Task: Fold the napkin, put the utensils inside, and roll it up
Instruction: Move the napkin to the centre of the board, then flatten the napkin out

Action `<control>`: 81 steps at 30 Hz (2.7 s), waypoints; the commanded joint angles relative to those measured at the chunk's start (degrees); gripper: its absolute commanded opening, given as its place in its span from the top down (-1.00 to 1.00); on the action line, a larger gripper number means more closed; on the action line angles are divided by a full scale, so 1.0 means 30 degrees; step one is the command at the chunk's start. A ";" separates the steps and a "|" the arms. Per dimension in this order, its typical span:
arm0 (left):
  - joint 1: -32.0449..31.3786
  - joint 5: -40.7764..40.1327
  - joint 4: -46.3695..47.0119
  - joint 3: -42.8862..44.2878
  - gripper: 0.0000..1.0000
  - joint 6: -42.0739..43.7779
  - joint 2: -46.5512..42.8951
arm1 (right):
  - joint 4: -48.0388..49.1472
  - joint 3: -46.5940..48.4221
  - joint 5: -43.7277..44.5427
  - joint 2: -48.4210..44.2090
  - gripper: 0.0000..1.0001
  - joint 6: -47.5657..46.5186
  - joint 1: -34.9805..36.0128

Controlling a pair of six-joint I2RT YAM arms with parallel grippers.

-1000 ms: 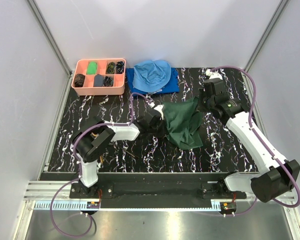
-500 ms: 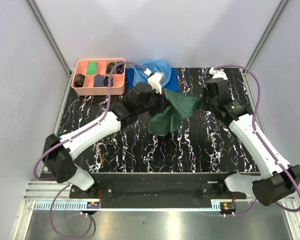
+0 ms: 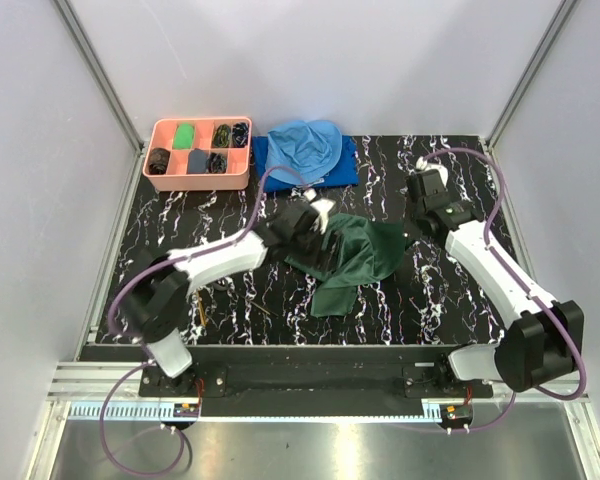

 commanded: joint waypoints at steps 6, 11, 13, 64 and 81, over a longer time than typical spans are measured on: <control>-0.0120 0.1744 0.5758 -0.8235 -0.48 -0.3837 -0.5812 | 0.0768 -0.0613 -0.0543 -0.0183 1.00 0.0621 -0.0095; -0.0383 0.1569 0.6931 -0.9792 -0.45 -0.5447 -0.5814 | 0.0798 -0.0642 -0.0778 -0.0330 1.00 0.0767 -0.0095; -0.0851 0.0959 0.6902 -0.9910 -0.43 -0.5626 -0.5726 | 0.0768 -0.0758 -0.0865 -0.0476 1.00 0.0796 -0.0095; -0.5544 -1.3274 -0.4255 -0.4088 1.00 -0.5338 -0.3665 | 0.0214 -0.0763 -0.0519 -0.3641 1.00 0.0389 -0.0124; -0.2200 -1.9031 -0.7044 1.0026 1.00 0.7173 -0.9474 | -0.2833 1.1276 0.3848 -0.4402 1.00 -0.3918 -0.0095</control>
